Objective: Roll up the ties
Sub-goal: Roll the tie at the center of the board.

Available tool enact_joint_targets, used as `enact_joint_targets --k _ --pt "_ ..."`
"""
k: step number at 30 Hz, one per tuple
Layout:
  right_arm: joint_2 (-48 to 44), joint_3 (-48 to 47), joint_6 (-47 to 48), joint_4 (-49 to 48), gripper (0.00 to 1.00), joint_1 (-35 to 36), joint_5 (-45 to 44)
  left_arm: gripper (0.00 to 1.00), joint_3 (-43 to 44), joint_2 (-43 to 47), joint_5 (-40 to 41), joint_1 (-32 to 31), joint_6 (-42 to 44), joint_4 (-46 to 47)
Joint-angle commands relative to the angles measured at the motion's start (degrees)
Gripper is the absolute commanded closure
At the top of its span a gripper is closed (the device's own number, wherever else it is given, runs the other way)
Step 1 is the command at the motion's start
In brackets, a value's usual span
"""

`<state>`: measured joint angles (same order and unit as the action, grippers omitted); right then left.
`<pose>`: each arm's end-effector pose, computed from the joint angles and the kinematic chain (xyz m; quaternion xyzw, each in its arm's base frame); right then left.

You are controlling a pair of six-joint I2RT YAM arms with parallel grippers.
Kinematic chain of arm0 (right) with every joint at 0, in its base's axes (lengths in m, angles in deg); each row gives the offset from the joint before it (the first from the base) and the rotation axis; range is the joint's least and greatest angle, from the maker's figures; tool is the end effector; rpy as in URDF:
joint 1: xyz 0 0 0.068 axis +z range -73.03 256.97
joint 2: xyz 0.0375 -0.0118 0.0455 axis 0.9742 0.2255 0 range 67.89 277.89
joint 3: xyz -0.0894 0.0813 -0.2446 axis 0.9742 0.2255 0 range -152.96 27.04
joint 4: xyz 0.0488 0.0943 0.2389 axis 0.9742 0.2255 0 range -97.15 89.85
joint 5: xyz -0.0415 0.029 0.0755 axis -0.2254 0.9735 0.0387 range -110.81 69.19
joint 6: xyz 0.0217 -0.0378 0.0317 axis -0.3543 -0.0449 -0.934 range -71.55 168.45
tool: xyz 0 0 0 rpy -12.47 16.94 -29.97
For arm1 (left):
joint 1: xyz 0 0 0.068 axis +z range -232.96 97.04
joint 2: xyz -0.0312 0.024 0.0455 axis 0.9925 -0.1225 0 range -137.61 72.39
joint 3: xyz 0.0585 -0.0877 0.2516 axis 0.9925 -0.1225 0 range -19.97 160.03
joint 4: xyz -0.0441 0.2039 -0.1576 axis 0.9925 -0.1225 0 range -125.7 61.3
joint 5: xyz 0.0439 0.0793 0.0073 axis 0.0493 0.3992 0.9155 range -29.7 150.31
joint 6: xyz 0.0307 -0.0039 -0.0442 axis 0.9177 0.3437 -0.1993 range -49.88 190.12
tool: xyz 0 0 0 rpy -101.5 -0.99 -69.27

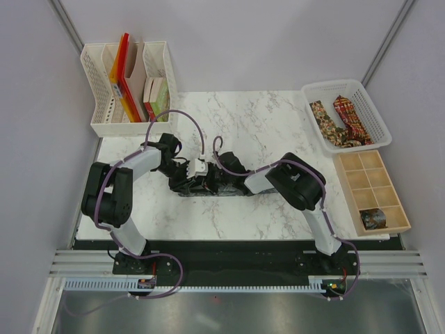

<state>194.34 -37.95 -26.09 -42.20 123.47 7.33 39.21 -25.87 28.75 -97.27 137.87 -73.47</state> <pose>0.2914 0.3315 0.0925 0.0754 0.8309 0.5466 0.0716 0.2833 -0.0915 0.1630 0.6418 0.7153 -0.2193 0.1682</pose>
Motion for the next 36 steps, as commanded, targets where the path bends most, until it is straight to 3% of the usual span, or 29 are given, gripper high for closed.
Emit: enact_joint_targets --k 1,5,10,17,26,30,36 --pt "1.78 -1.10 -1.22 -3.01 0.78 0.52 -1.16 0.58 -1.70 -1.68 0.09 -0.20 1.07 -1.63" --pt "2.04 -0.93 -0.69 -0.20 1.00 0.43 -1.68 0.51 -2.48 -0.36 -0.18 0.07 1.33 -1.63" --pt "1.87 0.22 1.93 4.54 1.00 -0.18 -2.65 0.36 -2.93 2.80 -2.19 1.56 2.56 -1.63" --pt "1.43 -0.05 5.37 10.26 1.00 -0.88 -3.09 0.28 -3.28 8.51 -7.91 7.97 8.89 -2.95" --pt "1.43 -0.66 8.18 15.09 1.00 -1.50 -4.06 0.20 -4.07 6.41 -8.44 8.42 10.92 -0.50" --pt "0.55 -0.31 9.59 17.47 1.00 -1.85 -4.15 0.19 -4.42 5.62 -7.65 7.72 8.99 2.66" --pt "0.29 -0.14 11.09 18.79 1.00 -2.03 -4.76 0.26 -4.86 4.74 -7.03 5.43 7.23 3.64"
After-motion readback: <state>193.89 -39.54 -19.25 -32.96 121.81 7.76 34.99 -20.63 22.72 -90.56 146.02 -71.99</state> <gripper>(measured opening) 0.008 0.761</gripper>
